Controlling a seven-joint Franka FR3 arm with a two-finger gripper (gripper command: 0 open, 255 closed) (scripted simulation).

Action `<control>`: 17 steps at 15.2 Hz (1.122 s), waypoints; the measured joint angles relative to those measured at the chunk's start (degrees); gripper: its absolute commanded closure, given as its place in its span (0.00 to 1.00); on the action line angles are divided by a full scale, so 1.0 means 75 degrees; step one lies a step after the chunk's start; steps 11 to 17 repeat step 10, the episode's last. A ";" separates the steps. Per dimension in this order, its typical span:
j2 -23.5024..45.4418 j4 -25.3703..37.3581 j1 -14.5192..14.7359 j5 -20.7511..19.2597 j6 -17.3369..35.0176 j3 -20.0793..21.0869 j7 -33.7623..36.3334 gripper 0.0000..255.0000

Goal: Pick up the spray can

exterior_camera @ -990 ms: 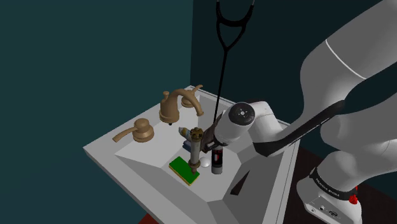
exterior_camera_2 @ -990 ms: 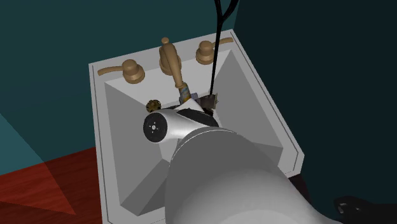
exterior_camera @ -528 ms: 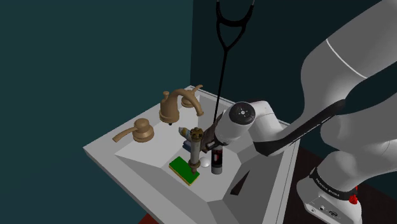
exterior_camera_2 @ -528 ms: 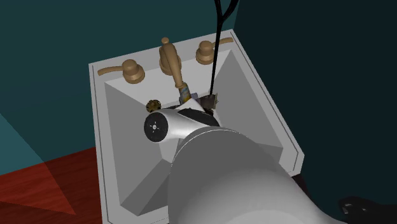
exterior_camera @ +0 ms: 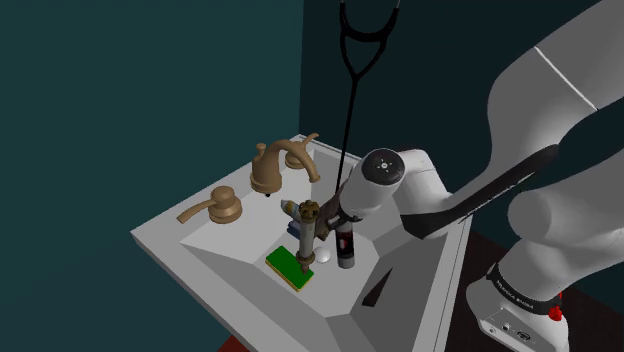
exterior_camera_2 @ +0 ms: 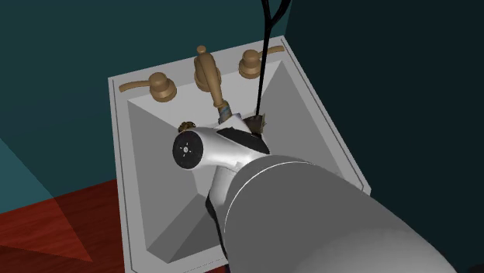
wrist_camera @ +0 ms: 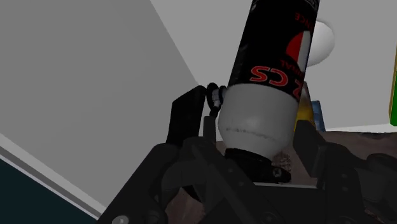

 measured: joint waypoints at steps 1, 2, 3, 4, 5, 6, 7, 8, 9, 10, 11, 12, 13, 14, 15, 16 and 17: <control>-0.0113 -0.0052 0.0571 0.0262 -0.0024 -0.0541 -0.0228 1.00; -0.0139 -0.0030 0.0800 0.0419 -0.0111 -0.0736 -0.0373 1.00; -0.0259 -0.0057 0.1218 0.0692 -0.0163 -0.1121 -0.0617 1.00; -0.0391 -0.0076 0.1620 0.0993 -0.0228 -0.1480 -0.0870 1.00; -0.0488 -0.0069 0.1918 0.1237 -0.0315 -0.1731 -0.1070 1.00; -0.0604 -0.0079 0.2225 0.1489 -0.0393 -0.2025 -0.1318 1.00; -0.0721 -0.0086 0.2483 0.1709 -0.0461 -0.2252 -0.1506 1.00; -0.0751 -0.0061 0.2582 0.1800 -0.0534 -0.2336 -0.1599 1.00; -0.0854 -0.0070 0.2784 0.1972 -0.0600 -0.2535 -0.1772 1.00; -0.0928 -0.0075 0.2925 0.2099 -0.0643 -0.2673 -0.1896 1.00; -0.0928 -0.0075 0.2925 0.2099 -0.0643 -0.2673 -0.1896 1.00; -0.0928 -0.0075 0.2925 0.2099 -0.0643 -0.2673 -0.1896 1.00; -0.0928 -0.0075 0.2925 0.2099 -0.0643 -0.2673 -0.1896 1.00; -0.0928 -0.0075 0.2925 0.2099 -0.0643 -0.2673 -0.1896 1.00; -0.0928 -0.0075 0.2925 0.2099 -0.0643 -0.2673 -0.1896 1.00; -0.0928 -0.0075 0.2925 0.2099 -0.0643 -0.2673 -0.1896 1.00; -0.0928 -0.0075 0.2925 0.2099 -0.0643 -0.2673 -0.1896 1.00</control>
